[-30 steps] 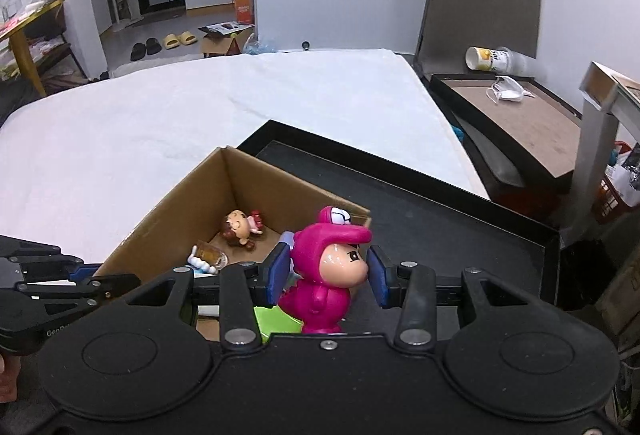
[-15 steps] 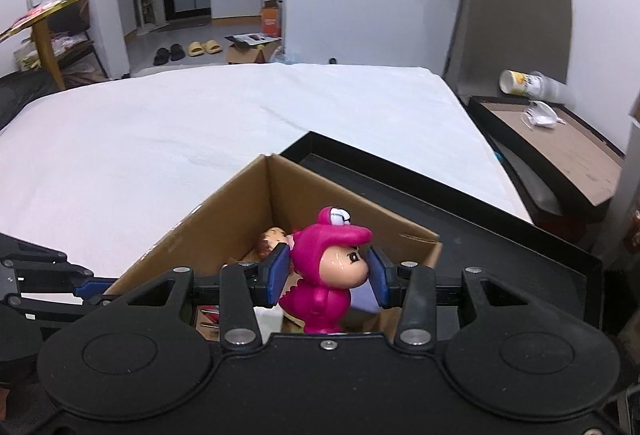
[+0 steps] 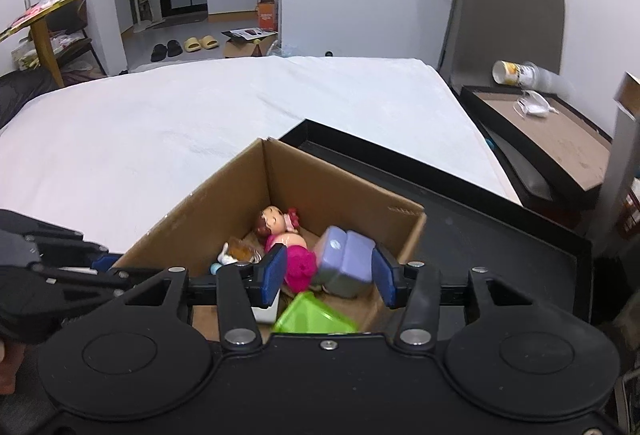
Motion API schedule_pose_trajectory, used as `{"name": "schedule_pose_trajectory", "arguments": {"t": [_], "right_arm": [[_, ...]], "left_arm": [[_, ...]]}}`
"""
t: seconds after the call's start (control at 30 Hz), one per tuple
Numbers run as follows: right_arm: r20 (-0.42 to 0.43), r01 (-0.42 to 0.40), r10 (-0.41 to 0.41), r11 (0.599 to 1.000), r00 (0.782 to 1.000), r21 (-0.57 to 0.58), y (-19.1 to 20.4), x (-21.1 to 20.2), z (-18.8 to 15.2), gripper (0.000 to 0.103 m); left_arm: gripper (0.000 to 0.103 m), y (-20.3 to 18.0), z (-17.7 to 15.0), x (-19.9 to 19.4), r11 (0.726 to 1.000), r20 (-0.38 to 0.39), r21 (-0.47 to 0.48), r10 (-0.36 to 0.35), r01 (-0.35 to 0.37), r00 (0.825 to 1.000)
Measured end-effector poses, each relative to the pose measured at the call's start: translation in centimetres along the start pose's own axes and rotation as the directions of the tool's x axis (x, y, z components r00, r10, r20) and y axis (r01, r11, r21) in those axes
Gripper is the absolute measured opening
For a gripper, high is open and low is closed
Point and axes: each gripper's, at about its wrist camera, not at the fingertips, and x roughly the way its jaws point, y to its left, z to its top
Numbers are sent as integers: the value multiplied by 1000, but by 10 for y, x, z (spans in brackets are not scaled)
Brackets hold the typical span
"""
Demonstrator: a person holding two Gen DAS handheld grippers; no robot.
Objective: Organize rigid objects
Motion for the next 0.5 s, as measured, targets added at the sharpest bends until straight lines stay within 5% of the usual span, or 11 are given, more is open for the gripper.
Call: {"name": "schedule_pose_trajectory", "arguments": {"t": [0.17,0.5], "right_arm": [[8,11,-11,998,1000,69,-11,-22,-3,56],[-33,40,-33,975,999,219,-24,-64,-28,82]], "left_arm": [[15,1,7,-2,998,-71,-51,23,-27,997],[19,-16,19,-51,1000,-53,-16,17,-18,998]]}}
